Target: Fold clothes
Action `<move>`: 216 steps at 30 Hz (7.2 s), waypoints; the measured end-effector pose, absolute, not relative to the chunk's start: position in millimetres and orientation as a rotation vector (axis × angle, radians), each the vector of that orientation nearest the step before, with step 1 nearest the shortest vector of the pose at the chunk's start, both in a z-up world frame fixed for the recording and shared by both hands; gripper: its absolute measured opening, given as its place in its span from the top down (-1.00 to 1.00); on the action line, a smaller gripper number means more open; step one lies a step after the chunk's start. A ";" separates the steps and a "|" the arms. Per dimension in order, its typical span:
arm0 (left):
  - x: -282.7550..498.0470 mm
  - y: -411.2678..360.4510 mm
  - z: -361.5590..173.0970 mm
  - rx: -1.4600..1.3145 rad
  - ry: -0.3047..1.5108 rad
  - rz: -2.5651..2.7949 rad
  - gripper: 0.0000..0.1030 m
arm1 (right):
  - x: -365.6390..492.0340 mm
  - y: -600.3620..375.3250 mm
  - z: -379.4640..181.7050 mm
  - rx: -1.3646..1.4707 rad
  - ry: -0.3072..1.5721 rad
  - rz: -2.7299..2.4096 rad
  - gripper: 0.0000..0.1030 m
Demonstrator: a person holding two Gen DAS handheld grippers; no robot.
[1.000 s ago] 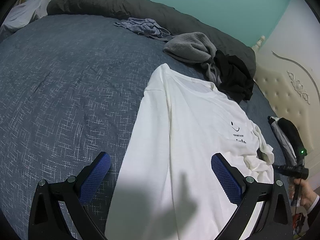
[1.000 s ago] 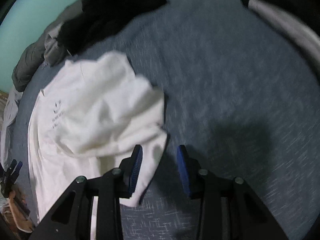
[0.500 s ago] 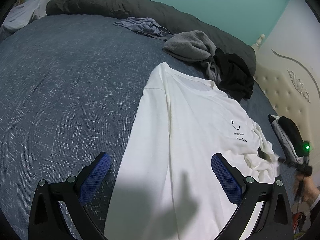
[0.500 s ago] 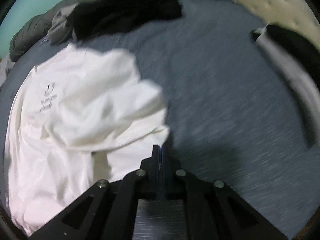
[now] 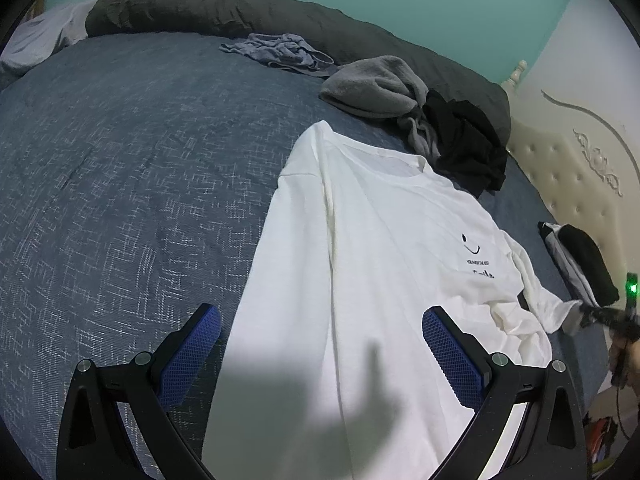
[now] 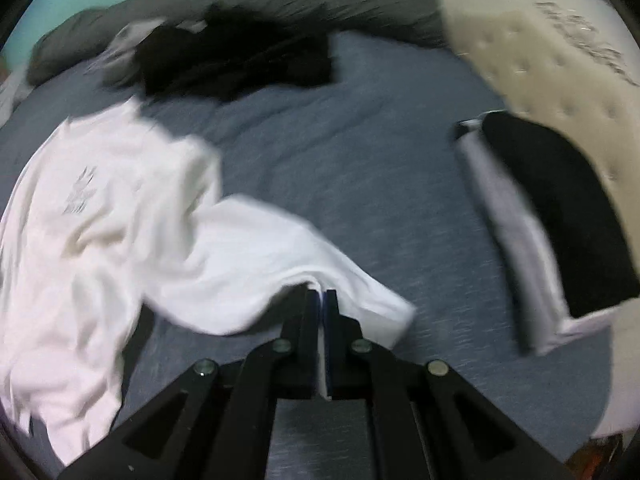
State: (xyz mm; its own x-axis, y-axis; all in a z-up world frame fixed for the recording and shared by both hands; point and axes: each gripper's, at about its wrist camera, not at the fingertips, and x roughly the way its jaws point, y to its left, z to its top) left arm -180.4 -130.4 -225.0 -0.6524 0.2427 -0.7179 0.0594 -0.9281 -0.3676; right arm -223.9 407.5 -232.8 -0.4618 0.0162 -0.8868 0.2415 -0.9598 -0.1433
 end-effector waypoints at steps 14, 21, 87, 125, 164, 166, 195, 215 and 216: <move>-180.2 -130.9 -225.3 -1.260 -0.551 2.708 -0.99 | -195.2 425.2 -237.4 1.598 0.015 -2.499 0.33; -180.2 -129.4 -224.5 -1.260 -0.544 2.711 -0.99 | -209.5 487.9 -243.3 1.688 -0.289 -2.646 0.31; -185.0 -119.2 -228.4 -1.296 -0.468 2.729 -0.99 | -206.7 585.7 -209.9 1.615 -0.356 -2.995 0.58; -53.3 -147.3 -226.5 -1.460 -0.465 2.709 -0.99 | -152.2 202.8 -254.7 1.248 -0.375 -2.270 -0.47; -75.1 -133.0 -251.5 -1.555 -0.388 2.592 -0.45 | -159.1 220.6 -288.5 1.235 -0.394 -2.296 -0.48; -76.5 -133.1 -255.5 -1.569 -0.391 2.580 -0.37 | -160.0 218.8 -283.7 1.217 -0.405 -2.284 -0.48; -113.5 -218.1 -174.4 -1.606 -0.092 2.821 0.95 | -169.1 201.9 -272.2 1.149 -0.393 -2.279 -0.48; -192.7 -329.6 -188.5 -1.712 -0.349 2.907 0.90 | -186.3 186.5 -285.5 1.188 -0.365 -2.268 -0.48; -189.2 -333.6 -191.8 -1.714 -0.370 2.912 0.78 | -186.4 186.4 -285.4 1.186 -0.365 -2.267 -0.48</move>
State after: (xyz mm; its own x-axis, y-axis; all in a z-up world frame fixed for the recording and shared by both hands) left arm -189.2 -333.6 -191.8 -0.4672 -0.1105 -0.8772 0.3262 -0.9437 -0.0548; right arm -186.4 186.4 -285.4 -0.4592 -0.5837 -0.6696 0.3438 -0.8119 0.4719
